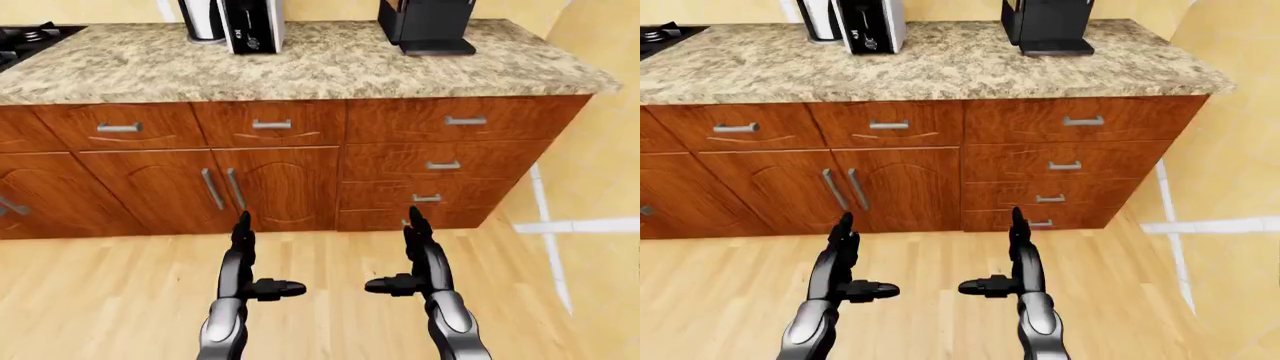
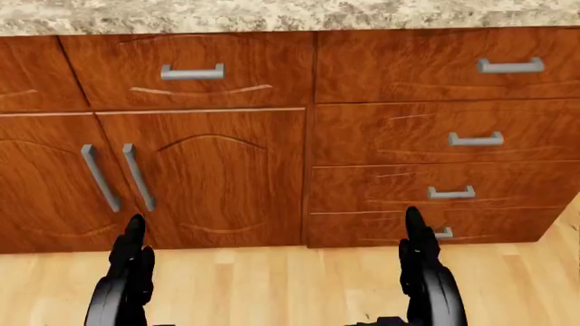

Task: Push down the lever of the toaster to turn it on.

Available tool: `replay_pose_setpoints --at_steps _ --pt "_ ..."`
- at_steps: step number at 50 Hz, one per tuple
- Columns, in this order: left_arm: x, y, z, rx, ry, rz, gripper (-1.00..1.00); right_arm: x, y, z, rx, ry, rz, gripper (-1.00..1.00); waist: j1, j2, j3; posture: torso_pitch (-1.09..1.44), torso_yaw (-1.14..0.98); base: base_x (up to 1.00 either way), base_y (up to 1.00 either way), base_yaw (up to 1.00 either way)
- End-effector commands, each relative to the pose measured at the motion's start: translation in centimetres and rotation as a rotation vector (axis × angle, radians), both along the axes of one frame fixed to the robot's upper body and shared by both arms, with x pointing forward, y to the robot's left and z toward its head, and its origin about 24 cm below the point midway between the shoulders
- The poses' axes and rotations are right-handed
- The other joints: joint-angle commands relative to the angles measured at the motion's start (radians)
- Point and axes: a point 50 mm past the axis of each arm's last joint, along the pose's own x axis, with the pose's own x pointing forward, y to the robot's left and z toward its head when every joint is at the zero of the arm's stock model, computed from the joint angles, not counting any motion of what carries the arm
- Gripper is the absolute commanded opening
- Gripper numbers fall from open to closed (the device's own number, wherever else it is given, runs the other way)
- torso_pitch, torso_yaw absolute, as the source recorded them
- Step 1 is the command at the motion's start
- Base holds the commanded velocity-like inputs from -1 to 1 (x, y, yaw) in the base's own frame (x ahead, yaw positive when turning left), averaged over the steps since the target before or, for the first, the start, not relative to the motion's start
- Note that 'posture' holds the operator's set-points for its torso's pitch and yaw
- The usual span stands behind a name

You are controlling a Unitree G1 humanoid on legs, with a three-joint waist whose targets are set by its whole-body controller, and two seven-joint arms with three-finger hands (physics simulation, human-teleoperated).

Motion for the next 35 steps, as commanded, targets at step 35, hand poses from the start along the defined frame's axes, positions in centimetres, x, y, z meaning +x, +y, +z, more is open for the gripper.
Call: replay_pose_setpoints --at_steps 35 --pt "1.08 0.22 3.49 0.031 -0.202 0.028 1.00 0.69 0.15 3.08 -0.026 -0.158 0.012 1.00 0.002 -0.037 -0.059 0.00 0.00 0.00 0.05 0.00"
